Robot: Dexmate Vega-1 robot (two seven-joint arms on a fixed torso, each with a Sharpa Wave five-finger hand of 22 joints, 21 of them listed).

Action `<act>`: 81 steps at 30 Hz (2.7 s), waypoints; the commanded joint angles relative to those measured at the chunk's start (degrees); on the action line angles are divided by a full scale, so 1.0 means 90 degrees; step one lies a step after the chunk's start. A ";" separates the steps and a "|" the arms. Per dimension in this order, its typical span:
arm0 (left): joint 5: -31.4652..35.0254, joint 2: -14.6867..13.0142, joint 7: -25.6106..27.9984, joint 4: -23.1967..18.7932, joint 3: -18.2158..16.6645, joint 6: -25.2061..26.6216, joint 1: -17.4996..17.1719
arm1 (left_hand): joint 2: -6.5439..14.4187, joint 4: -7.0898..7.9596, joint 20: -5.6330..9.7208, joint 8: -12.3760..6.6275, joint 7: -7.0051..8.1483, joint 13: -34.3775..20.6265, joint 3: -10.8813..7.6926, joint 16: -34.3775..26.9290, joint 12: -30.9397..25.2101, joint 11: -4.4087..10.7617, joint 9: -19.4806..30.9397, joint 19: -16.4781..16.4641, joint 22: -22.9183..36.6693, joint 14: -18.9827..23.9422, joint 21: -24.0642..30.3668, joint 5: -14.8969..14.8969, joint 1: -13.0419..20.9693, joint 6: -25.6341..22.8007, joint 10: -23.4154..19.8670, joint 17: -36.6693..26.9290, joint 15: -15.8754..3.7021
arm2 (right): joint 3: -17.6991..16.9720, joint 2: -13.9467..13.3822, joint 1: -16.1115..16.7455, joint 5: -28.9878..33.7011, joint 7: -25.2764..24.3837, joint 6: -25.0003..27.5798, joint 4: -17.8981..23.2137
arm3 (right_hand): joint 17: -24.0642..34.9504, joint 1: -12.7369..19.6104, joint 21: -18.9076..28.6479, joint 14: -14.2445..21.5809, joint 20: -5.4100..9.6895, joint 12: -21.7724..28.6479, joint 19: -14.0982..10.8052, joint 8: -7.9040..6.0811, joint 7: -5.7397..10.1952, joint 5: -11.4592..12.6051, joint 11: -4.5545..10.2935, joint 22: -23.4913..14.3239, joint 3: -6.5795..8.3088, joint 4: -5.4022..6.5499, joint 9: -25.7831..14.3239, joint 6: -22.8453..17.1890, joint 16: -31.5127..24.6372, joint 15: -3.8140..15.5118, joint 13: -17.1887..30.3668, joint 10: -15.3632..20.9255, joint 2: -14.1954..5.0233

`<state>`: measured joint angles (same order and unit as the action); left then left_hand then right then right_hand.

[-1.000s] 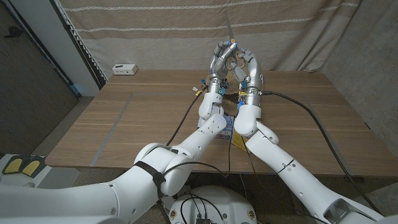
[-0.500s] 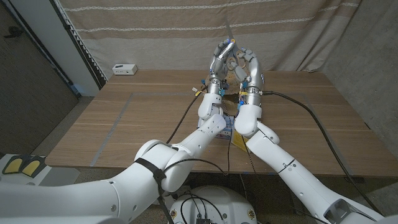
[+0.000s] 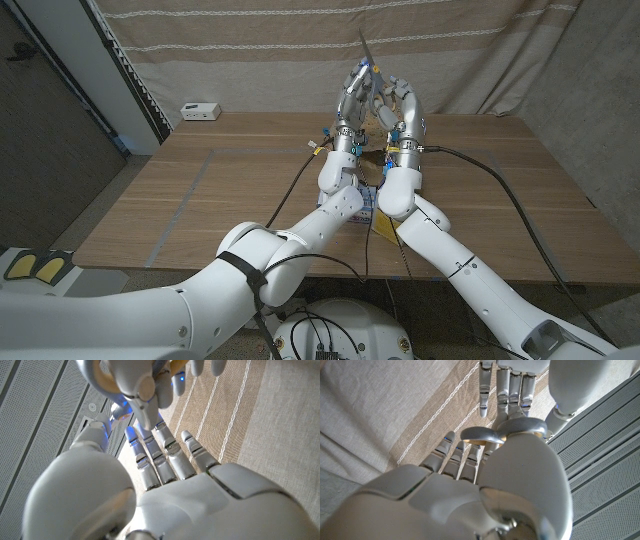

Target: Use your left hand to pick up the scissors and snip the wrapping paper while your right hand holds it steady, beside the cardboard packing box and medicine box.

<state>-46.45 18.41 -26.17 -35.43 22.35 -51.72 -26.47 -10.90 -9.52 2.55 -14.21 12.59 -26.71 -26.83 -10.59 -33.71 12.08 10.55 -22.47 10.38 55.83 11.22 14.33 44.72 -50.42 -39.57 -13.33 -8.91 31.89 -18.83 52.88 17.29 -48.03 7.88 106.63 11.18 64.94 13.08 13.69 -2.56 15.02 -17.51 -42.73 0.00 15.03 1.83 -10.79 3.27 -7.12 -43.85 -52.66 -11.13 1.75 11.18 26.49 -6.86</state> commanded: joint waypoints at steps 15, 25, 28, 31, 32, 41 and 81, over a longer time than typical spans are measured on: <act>0.0171 -0.0239 0.0231 -0.0726 0.0190 -0.0306 -0.0336 | 0.0056 0.0065 0.0179 0.0380 0.0008 0.0210 0.1089 -0.0050 0.0885 0.0022 0.0067 0.0317 0.0067 -0.2123 0.0093 0.0432 -0.0636 0.0963 0.1611 -0.0147 -0.0368 | -0.0144 0.0032 0.0007 -0.0236 0.0089 0.0012 0.0032 | 0.0003 0.0013 -0.0030 -0.0001 -0.0080 -0.0053 -0.0001 -0.0097 0.0017 -0.0076 -0.0006 -0.0030 0.0076 -0.0014 -0.0015 0.0046 0.0008 0.0066 0.0025 0.0039 -0.0063; 0.0087 -0.0417 0.0515 -0.1393 0.0263 0.0013 -0.0567 | 0.0086 0.0084 0.0074 0.0349 0.0004 0.0452 0.1415 -0.0012 0.1413 0.0008 0.0075 0.0431 0.0076 -0.2888 0.0085 0.0576 -0.0685 0.1318 0.2244 -0.0086 -0.0226 | -0.0281 0.0013 0.0032 -0.0613 0.0346 0.0204 0.0169 | -0.0001 -0.0002 -0.0047 -0.0043 -0.0123 -0.0092 0.0044 -0.0136 0.0032 -0.0103 -0.0044 -0.0030 0.0094 -0.0013 -0.0002 0.0076 0.0021 -0.0022 0.0026 0.0003 -0.0057; 0.0197 -0.0429 0.0617 -0.1335 0.0286 -0.0088 -0.0527 | 0.0091 0.0088 0.0061 0.0337 0.0004 0.0467 0.1435 -0.0008 0.1441 0.0010 0.0076 0.0438 0.0077 -0.2948 0.0085 0.0585 -0.0691 0.1311 0.2268 -0.0082 -0.0206 | -0.0292 0.0013 0.0030 -0.0668 0.0346 0.0199 0.0172 | -0.0002 -0.0009 -0.0058 -0.0057 -0.0141 -0.0101 0.0073 -0.0132 0.0035 -0.0108 -0.0057 -0.0030 0.0097 -0.0011 0.0018 0.0094 0.0025 -0.0046 0.0026 -0.0004 -0.0055; 0.0291 -0.0478 0.0752 -0.1426 0.0317 -0.0123 -0.0570 | 0.0095 0.0092 0.0051 0.0328 0.0003 0.0478 0.1448 -0.0006 0.1465 0.0008 0.0077 0.0450 0.0078 -0.2989 0.0083 0.0591 -0.0695 0.1306 0.2292 -0.0079 -0.0184 | -0.0323 0.0001 0.0048 -0.0764 0.0394 0.0236 0.0225 | -0.0003 -0.0016 -0.0060 -0.0057 -0.0149 -0.0108 0.0079 -0.0133 0.0032 -0.0112 -0.0068 -0.0031 0.0099 -0.0010 0.0035 0.0097 0.0023 -0.0057 0.0026 -0.0008 -0.0050; 0.0316 -0.0501 0.0797 -0.1475 0.0330 -0.0111 -0.0593 | 0.0098 0.0095 0.0042 0.0322 0.0003 0.0487 0.1460 -0.0009 0.1489 0.0005 0.0077 0.0460 0.0079 -0.3013 0.0081 0.0596 -0.0700 0.1302 0.2323 -0.0077 -0.0160 | -0.0330 -0.0013 0.0051 -0.0791 0.0411 0.0219 0.0230 | -0.0003 -0.0019 -0.0060 -0.0059 -0.0150 -0.0109 0.0081 -0.0137 0.0033 -0.0113 -0.0070 -0.0031 0.0098 -0.0010 0.0032 0.0098 0.0024 -0.0058 0.0026 -0.0008 -0.0048; 0.0449 -0.0666 0.1096 -0.1806 0.0415 -0.0028 -0.0745 | 0.0114 0.0105 0.0016 0.0309 0.0005 0.0529 0.1510 -0.0006 0.1587 0.0001 0.0077 0.0500 0.0083 -0.3170 0.0077 0.0622 -0.0713 0.1313 0.2432 -0.0067 -0.0132 | -0.0403 -0.0055 0.0080 -0.1028 0.0525 0.0274 0.0382 | -0.0004 -0.0047 -0.0065 -0.0087 -0.0185 -0.0134 0.0101 -0.0156 0.0053 -0.0122 -0.0109 -0.0031 0.0107 -0.0001 0.0058 0.0129 0.0028 -0.0115 0.0026 -0.0024 -0.0043; 0.1731 -0.1705 0.2960 -0.3667 0.0551 0.0352 -0.1493 | 0.0176 0.0119 -0.0052 0.0308 0.0007 0.0642 0.1615 -0.0027 0.1790 -0.0023 0.0074 0.0639 0.0094 -0.3594 0.0070 0.0709 -0.0688 0.1413 0.2568 -0.0043 -0.0015 | -0.1448 -0.0911 0.0283 -0.3803 0.1968 0.1305 0.1504 | -0.0009 -0.0060 -0.0108 -0.0138 -0.0577 -0.0199 0.0252 -0.0276 -0.0041 -0.0127 -0.0321 -0.0033 0.0177 -0.0030 0.0143 0.0206 0.0026 -0.0429 0.0021 -0.0015 -0.0022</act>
<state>-34.70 7.89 -5.33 -59.10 27.22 -50.21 -35.86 -9.69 -8.38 2.15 -11.24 12.77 -20.98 -12.36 -10.60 -17.93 11.76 11.06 -16.75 11.07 23.84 11.69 20.44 38.39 -37.91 -16.62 -13.57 -2.45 21.00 -24.42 55.22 -4.89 -35.62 16.57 118.25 10.92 64.52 12.18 12.45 -7.08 13.48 -15.25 -45.18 -0.09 13.96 -0.63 -10.78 4.73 -7.23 -42.76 -50.92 -11.13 -1.62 11.19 26.30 -7.08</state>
